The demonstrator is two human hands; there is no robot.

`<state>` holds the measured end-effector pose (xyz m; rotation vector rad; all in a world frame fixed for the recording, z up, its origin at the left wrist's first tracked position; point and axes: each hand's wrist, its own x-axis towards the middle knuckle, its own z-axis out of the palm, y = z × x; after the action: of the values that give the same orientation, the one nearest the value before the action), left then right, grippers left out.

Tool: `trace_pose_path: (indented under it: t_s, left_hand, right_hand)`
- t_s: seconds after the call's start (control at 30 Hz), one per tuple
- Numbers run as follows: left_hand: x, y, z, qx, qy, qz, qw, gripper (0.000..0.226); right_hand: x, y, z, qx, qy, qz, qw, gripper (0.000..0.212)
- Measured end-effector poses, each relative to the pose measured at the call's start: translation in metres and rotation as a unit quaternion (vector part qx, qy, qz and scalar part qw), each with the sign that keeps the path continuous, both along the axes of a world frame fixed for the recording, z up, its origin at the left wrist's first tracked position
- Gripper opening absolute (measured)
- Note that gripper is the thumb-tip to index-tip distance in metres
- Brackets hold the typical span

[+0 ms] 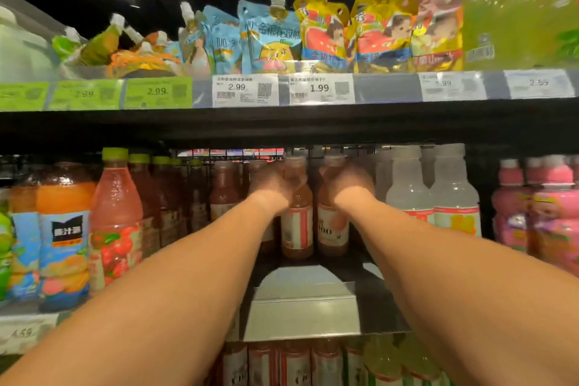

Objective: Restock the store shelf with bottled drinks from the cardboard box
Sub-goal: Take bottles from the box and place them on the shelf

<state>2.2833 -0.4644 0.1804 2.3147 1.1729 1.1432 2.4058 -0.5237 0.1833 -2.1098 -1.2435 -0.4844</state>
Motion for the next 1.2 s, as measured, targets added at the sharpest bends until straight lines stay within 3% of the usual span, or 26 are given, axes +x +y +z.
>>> trace_pose_path:
  t_s: [0.13,0.23,0.33,0.37,0.5,0.7,0.77,0.83,0.9,0.97,1.07,1.2]
  left_hand:
    - [0.012,0.019,-0.021,-0.017,0.027,0.011,0.999,0.02]
    - [0.014,0.021,-0.036,-0.02,0.043,0.016,0.999,0.01]
    - [0.017,0.024,-0.042,0.014,0.043,0.026,0.999,0.065]
    - [0.017,0.023,-0.043,0.027,0.051,0.032,0.998,0.071]
    - [0.02,0.023,-0.048,0.053,0.071,0.046,0.995,0.054]
    - [0.017,0.016,-0.048,0.044,0.118,0.076,0.989,0.057]
    - [0.01,0.012,-0.045,0.048,0.171,0.082,0.981,0.043]
    - [-0.002,0.001,-0.041,0.044,0.22,0.078,0.971,0.015]
    - [-0.018,-0.019,-0.036,0.045,0.196,0.078,0.977,0.018]
    - [-0.039,-0.045,-0.032,0.06,0.115,0.077,0.989,0.01]
    - [-0.069,-0.084,-0.03,0.082,0.074,0.079,0.991,0.051]
    - [-0.108,-0.135,-0.036,0.089,0.043,0.094,0.991,0.052]
  right_hand:
    - [0.004,0.012,-0.028,-0.023,-0.017,-0.02,0.999,0.02]
    - [0.002,0.014,-0.043,-0.005,0.004,-0.008,1.0,0.027]
    - [0.004,0.018,-0.042,-0.009,-0.009,-0.016,1.0,0.034]
    - [0.005,0.021,-0.044,-0.01,-0.017,-0.023,1.0,0.038]
    - [0.008,0.029,-0.05,-0.013,-0.03,-0.042,0.999,0.047]
    - [0.001,0.018,-0.044,-0.027,0.026,-0.053,0.998,0.061]
    - [-0.004,0.006,-0.04,-0.05,0.007,-0.057,0.997,0.06]
    - [-0.015,-0.011,-0.04,-0.055,-0.028,-0.046,0.997,0.05]
    - [-0.03,-0.031,-0.042,-0.02,-0.03,-0.014,0.999,0.041]
    - [-0.046,-0.051,-0.044,0.046,0.0,0.011,0.999,0.048]
    - [-0.073,-0.085,-0.046,0.064,0.0,0.029,0.998,0.051]
    - [-0.104,-0.14,-0.061,0.06,0.008,0.021,0.998,0.047]
